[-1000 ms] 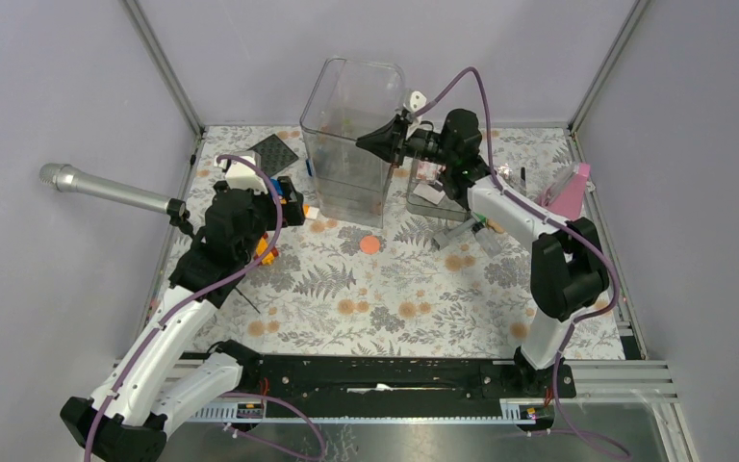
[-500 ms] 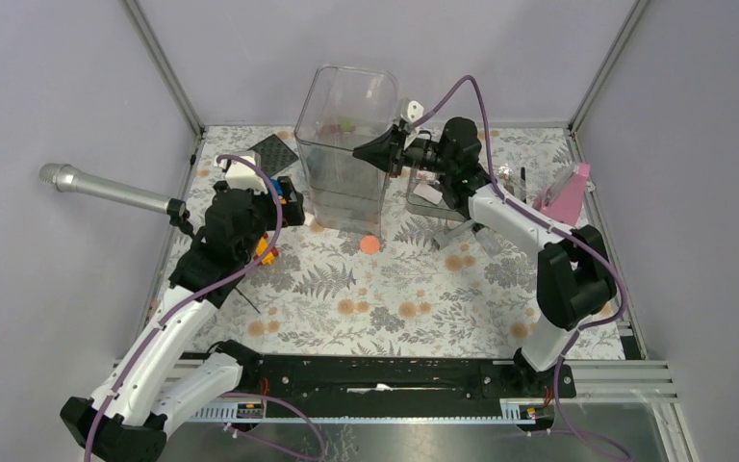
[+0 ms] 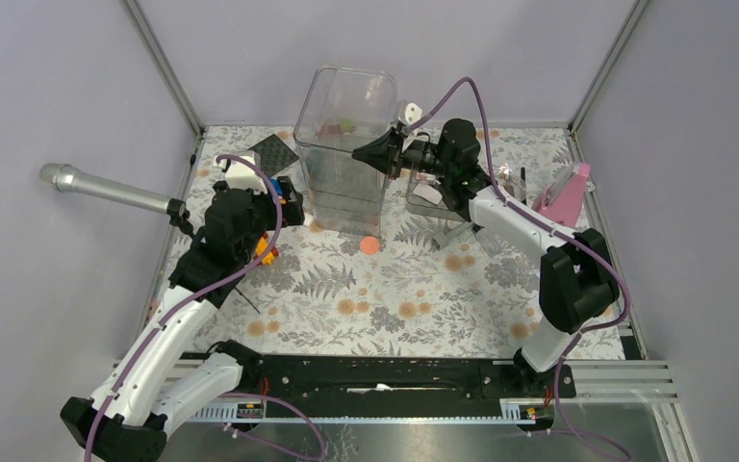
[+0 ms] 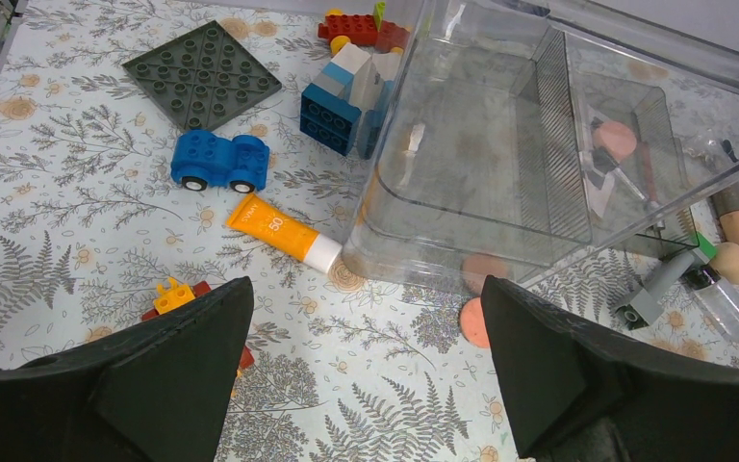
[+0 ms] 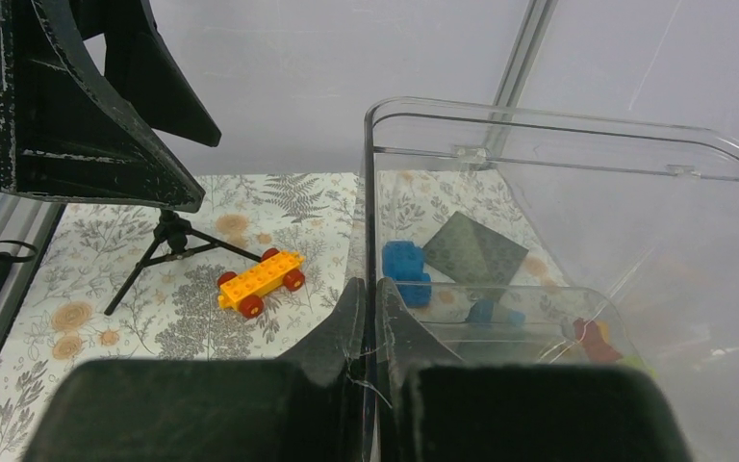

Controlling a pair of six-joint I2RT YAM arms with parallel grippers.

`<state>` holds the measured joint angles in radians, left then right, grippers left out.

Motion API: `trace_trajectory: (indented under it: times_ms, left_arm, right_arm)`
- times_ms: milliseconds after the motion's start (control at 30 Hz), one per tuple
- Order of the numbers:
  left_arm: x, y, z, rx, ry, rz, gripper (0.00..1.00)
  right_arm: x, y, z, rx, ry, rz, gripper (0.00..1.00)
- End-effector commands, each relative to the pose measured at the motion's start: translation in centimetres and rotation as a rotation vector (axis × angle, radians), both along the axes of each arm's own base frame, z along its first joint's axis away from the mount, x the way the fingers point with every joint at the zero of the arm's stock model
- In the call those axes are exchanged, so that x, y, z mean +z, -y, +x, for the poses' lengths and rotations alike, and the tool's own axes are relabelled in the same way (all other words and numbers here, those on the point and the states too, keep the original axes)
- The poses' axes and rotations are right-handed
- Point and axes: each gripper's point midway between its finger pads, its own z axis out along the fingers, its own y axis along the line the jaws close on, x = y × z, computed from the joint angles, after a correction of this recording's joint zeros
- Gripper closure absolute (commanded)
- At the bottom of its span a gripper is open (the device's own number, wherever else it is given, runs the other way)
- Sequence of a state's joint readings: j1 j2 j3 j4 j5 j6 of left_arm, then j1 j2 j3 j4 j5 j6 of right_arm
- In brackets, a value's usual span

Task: Organize the makeup
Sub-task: Move the storage box to the center of the board.

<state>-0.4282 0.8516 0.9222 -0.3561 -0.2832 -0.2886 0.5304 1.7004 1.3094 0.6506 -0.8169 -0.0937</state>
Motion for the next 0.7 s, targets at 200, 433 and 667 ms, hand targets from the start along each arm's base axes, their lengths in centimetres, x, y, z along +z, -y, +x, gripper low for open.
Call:
trace_trajectory:
  times_ms: [200,433,667]
  left_arm:
    - [1.40,0.18,0.33,-0.002,0.054,-0.037,0.01]
    - [1.29,0.22,0.35,-0.004,0.051,-0.036,0.01]
    - [1.34,0.13,0.35,0.000,0.053,-0.036,0.01]
  right_arm:
    - [2.31,-0.23,-1.07,0.006,0.081,0.002,1.00]
    - [2.41,-0.38,-0.82,0.003,0.076,0.013,0.96]
    - [3.12,-0.51,-0.55,0.002,0.068,0.041,0.70]
